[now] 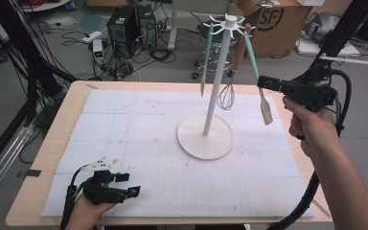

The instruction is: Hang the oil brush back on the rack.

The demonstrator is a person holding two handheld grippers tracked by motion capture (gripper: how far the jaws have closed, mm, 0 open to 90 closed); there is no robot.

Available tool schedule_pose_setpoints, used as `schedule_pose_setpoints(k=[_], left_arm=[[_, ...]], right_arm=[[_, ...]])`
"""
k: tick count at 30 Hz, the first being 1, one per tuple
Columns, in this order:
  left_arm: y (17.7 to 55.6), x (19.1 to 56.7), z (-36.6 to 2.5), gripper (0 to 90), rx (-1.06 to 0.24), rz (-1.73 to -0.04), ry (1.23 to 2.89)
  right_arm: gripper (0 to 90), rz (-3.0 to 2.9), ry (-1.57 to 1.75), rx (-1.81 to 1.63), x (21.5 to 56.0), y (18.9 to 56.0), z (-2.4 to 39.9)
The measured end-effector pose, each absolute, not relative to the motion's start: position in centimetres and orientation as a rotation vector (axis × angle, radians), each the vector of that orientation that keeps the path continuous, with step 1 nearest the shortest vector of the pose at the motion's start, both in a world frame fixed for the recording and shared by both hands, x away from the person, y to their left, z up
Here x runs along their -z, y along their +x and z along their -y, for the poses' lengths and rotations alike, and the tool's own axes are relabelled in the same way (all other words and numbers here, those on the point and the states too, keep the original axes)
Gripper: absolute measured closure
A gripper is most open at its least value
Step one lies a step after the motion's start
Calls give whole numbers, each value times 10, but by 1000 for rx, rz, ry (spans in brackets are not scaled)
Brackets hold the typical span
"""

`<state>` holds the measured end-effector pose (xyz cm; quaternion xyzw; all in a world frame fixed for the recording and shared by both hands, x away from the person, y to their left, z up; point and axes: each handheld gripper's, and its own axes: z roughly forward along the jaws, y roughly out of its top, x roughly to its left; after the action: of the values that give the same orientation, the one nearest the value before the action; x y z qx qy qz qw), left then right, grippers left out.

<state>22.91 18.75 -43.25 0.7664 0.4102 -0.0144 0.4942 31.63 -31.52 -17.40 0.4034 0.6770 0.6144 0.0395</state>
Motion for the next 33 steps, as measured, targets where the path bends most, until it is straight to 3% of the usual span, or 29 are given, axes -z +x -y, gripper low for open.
schedule_pose_setpoints(k=[24, 33], left_arm=[[229, 432, -188, 220, 32, -997, 1855], [229, 432, -189, 220, 28, -994, 1861]], right_arm=[[781, -2100, 1255, -1824, 180, 322, 307], [694, -2086, 1280, -1840, 184, 322, 309]])
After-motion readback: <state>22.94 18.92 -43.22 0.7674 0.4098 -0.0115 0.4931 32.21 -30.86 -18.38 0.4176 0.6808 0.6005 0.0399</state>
